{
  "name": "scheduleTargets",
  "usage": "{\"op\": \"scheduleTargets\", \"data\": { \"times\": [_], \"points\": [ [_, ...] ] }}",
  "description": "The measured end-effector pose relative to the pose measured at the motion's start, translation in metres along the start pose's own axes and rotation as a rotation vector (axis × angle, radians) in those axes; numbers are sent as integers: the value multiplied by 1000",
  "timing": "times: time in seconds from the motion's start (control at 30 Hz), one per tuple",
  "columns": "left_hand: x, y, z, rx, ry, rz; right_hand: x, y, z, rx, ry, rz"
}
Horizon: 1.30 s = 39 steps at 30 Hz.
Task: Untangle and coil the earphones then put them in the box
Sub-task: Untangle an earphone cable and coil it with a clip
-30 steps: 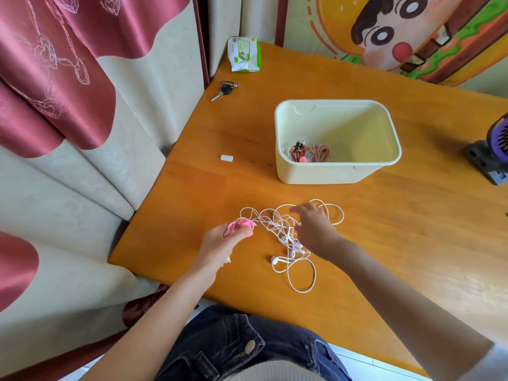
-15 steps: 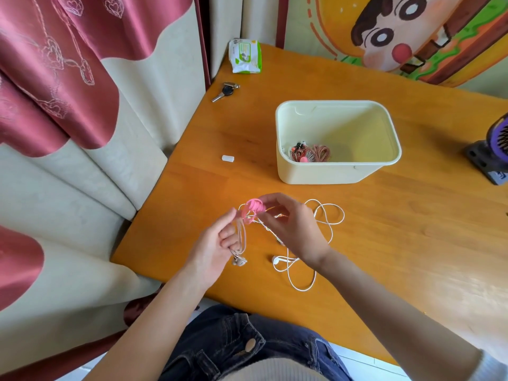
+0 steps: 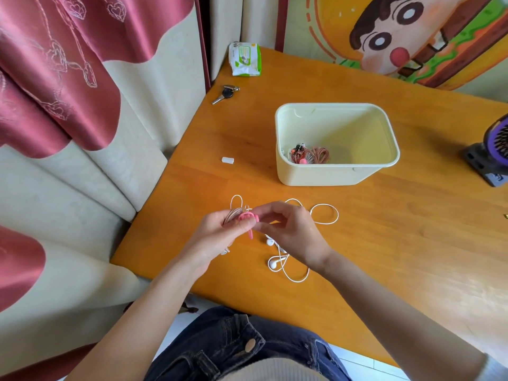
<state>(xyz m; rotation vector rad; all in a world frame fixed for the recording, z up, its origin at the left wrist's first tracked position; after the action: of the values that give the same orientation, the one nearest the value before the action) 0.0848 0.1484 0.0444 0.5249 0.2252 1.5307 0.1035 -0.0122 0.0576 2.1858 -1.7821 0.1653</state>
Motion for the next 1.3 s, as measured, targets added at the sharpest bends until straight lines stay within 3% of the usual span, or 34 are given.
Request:
{"op": "scheduleTargets", "data": {
  "times": [0.17, 0.3, 0.43, 0.57, 0.7, 0.8, 1.0, 1.17, 1.3],
  "points": [
    [5, 2, -1, -4, 79, -69, 0, 0, -3, -90, -143, -68],
    [3, 3, 0, 5, 125, -32, -2, -1, -3, -185, -364, -59],
    [6, 4, -2, -80, -23, 32, -1, -4, 5, -278, -488, 48],
    [9, 4, -8, -90, -85, 47, 4, -7, 11, -204, -237, 96],
    [3, 7, -8, -70, -51, 25, -6, 1, 10, -183, -135, -56],
    [1, 9, -5, -31, 48, 4, -14, 4, 7, -161, -181, -103],
    [8, 7, 0, 88, 427, 88, 0, -3, 13, -281, -312, 177],
    [5, 7, 1, 195, 739, -2, -8, 5, 17, -285, -175, 41],
    [6, 11, 0, 229, 813, -34, -12, 6, 15, -317, -317, 58]
  ]
}}
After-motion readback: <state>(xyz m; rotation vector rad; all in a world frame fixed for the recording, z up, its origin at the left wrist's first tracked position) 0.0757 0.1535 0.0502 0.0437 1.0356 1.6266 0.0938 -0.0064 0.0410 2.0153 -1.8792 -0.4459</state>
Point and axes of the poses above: each hand's wrist, its own y-axis away from the middle knuckle, its own x-axis out of the back of the hand, z = x × y, the point moved 2 cm from there along -y, towards the middle knuckle, and after that the axes turned 9 degrees about z, right-handed, at the moved point
